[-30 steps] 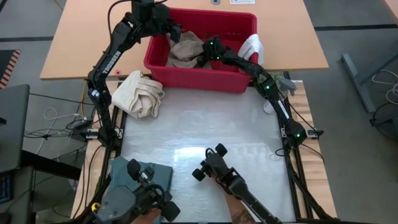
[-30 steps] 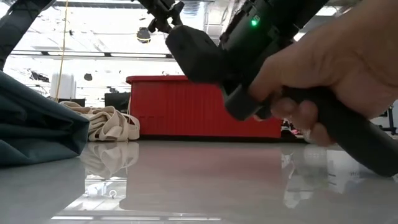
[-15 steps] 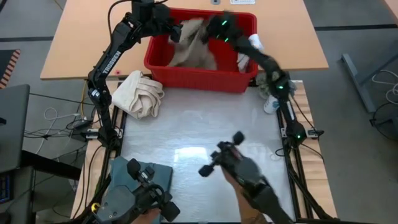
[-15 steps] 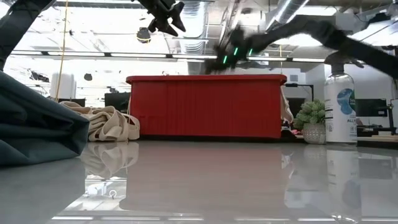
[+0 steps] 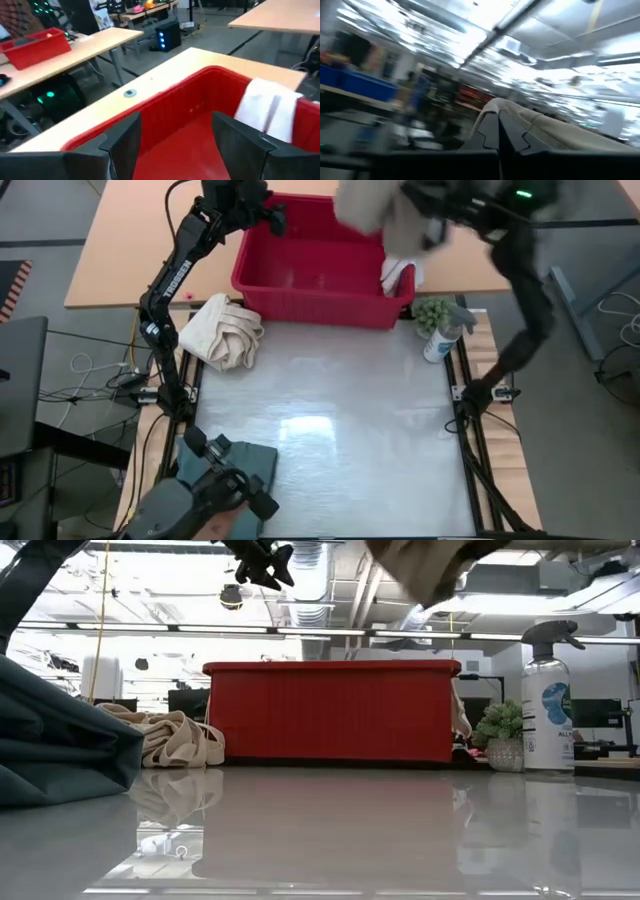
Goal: Fold Laundry from Bin
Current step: Put the brown shorts in the center of the table
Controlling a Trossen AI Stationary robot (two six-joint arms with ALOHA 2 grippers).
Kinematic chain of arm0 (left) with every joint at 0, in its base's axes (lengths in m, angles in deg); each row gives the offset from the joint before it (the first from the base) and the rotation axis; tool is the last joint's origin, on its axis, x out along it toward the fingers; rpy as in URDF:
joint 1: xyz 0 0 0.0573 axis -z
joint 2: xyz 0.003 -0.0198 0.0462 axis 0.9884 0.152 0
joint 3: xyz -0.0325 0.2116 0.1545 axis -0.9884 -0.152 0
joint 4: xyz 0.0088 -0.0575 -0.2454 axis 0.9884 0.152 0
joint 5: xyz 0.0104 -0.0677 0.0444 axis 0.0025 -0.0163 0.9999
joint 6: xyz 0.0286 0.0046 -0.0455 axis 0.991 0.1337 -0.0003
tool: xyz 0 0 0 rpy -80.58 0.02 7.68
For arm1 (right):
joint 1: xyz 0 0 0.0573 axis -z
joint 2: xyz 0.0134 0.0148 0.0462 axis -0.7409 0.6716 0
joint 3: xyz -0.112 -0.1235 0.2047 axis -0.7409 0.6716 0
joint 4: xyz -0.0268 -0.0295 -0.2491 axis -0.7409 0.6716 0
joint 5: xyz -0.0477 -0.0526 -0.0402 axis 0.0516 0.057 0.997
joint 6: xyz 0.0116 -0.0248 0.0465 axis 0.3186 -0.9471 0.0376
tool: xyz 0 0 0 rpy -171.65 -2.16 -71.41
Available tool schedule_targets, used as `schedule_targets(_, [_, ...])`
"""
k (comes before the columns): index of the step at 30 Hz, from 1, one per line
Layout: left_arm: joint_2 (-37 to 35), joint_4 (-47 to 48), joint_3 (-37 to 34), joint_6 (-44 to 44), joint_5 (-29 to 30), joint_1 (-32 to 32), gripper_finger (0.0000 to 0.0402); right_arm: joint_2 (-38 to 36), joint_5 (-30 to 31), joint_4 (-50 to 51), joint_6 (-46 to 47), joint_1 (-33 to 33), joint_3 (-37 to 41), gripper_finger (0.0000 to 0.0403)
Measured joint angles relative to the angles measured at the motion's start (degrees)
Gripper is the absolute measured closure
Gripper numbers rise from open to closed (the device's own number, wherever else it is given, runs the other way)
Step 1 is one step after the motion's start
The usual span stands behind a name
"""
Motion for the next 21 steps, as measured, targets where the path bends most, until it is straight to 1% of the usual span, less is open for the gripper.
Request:
schedule_targets(2, [-0.1,0.0,0.1,-2.6,-1.6,0.0,0.0171,-3.2,-0.5,6.0,1.4,-2.7,0.0,0.0387])
schedule_targets(4, [-0.7,0.2,0.1,-6.0,-6.4,0.0,0.0171,-5.5,-0.7,12.0,2.6,-6.1,0.0,0.0387])
schedule_targets(7, [-3.0,0.2,0.2,-11.3,-18.2,0.0,0.0171,-7.0,-0.3,21.0,3.4,-11.1,0.0,0.0387])
schedule_targets(9, [-5.0,0.1,0.3,-16.0,-25.4,0.1,0.0171,-7.0,1.9,27.3,2.7,-13.6,0.0,0.0387])
schedule_targets(12, [-8.0,0.2,0.3,-23.0,-33.3,0.5,0.0171,-5.7,6.0,35.8,2.7,-15.8,0.1,0.0387])
schedule_targets(14, [-10.0,0.2,0.3,-25.9,-35.8,1.3,0.0171,-4.0,9.2,41.3,2.7,-16.1,0.2,0.0375])
schedule_targets(17, [-13.2,0.5,0.3,-28.2,-35.9,2.8,0.0171,-1.4,13.8,50.2,2.4,-15.7,0.1,0.0331])
schedule_targets(19, [-14.9,0.5,0.3,-29.7,-35.9,3.9,0.0171,0.7,13.4,57.1,0.9,-15.0,0.1,0.0298])
schedule_targets(21, [-16.2,0.7,0.3,-31.5,-35.9,4.9,0.0171,3.2,11.3,62.5,-0.8,-15.2,0.1,0.0264])
